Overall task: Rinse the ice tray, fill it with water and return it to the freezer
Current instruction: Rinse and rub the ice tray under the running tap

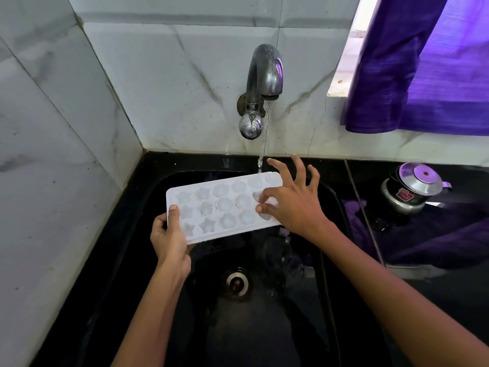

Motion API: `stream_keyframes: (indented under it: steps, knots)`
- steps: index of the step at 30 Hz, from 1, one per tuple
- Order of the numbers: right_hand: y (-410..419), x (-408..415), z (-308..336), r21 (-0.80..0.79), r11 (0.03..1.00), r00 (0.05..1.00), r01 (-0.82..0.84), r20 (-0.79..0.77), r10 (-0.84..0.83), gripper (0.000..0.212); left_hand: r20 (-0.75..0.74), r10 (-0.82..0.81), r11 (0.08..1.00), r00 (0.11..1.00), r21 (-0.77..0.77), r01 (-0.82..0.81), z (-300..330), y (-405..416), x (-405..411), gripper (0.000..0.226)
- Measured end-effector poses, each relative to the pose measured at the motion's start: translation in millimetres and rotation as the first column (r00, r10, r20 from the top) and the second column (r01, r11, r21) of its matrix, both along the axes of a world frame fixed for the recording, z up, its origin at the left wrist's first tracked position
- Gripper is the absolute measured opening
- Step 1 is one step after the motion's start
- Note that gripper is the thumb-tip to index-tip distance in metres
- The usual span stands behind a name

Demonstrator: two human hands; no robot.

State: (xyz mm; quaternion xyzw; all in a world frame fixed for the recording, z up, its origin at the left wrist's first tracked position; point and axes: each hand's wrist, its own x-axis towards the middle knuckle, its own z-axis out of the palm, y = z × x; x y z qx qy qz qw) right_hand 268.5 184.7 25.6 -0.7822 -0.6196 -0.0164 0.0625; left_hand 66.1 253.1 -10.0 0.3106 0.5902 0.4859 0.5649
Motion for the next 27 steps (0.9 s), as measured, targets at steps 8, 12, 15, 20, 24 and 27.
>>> stream_keyframes:
  steps: [8, 12, 15, 20, 24, 27]
  knots:
    - [2.6, -3.5, -10.9, 0.065, 0.998, 0.995, -0.018, 0.1, 0.012, 0.017, 0.004, -0.004, 1.0, 1.0, -0.015, 0.004, -4.2, -5.7, 2.5, 0.02]
    - [5.3, -0.8, -1.5, 0.052, 0.998, 0.999, 0.048, -0.02, -0.047, 0.024, 0.002, 0.009, 1.0, 1.0, -0.026, -0.009, -4.9, -3.8, 2.3, 0.021]
    - [9.1, -0.7, 1.2, -0.029, 1.0, 0.999, 0.006, -0.037, -0.008, 0.026, 0.004, 0.016, 1.0, 1.0, -0.026, -0.016, -4.9, -1.7, 3.8, 0.02]
    - [14.7, 3.1, -2.7, -0.113, 0.99, 0.996, -0.083, -0.027, 0.081, 0.024, 0.0, 0.011, 1.0, 1.0, -0.025, -0.011, -5.1, 0.2, 3.7, 0.021]
    - [16.8, 4.7, -1.8, 0.049, 0.998, 0.998, -0.029, -0.056, 0.032, 0.024, 0.001, 0.019, 0.999, 1.0, -0.033, -0.019, -6.5, 0.3, 2.6, 0.019]
    - [17.7, 5.6, -0.9, 0.031, 0.998, 0.996, -0.06, -0.071, 0.062, 0.025, 0.009, 0.026, 0.999, 1.0, -0.036, -0.026, -6.3, -0.8, 3.2, 0.02]
